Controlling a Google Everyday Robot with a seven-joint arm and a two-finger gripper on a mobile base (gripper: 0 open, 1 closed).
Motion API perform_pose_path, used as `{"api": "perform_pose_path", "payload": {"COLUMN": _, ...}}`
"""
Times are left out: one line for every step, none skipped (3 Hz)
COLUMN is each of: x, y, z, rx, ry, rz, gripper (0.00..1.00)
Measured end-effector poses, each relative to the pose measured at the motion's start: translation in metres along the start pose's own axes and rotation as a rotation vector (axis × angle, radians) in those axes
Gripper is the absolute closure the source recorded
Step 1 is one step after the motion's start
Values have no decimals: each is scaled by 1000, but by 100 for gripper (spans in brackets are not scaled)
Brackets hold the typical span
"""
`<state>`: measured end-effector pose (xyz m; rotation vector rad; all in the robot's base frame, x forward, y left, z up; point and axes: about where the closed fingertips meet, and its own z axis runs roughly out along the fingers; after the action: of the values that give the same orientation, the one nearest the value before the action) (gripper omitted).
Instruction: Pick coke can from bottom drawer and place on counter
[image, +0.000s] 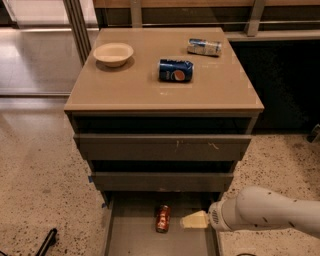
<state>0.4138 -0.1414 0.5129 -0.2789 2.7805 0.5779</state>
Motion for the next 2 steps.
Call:
{"api": "perform_pose_path", "payload": {"x": 1, "y": 8, "z": 58, "rx": -48, "ry": 3, "rz": 36, "gripper": 0}}
{"api": "perform_pose_path", "payload": {"x": 2, "y": 16, "z": 116, "rx": -75, "ry": 25, "rz": 72, "gripper": 0}}
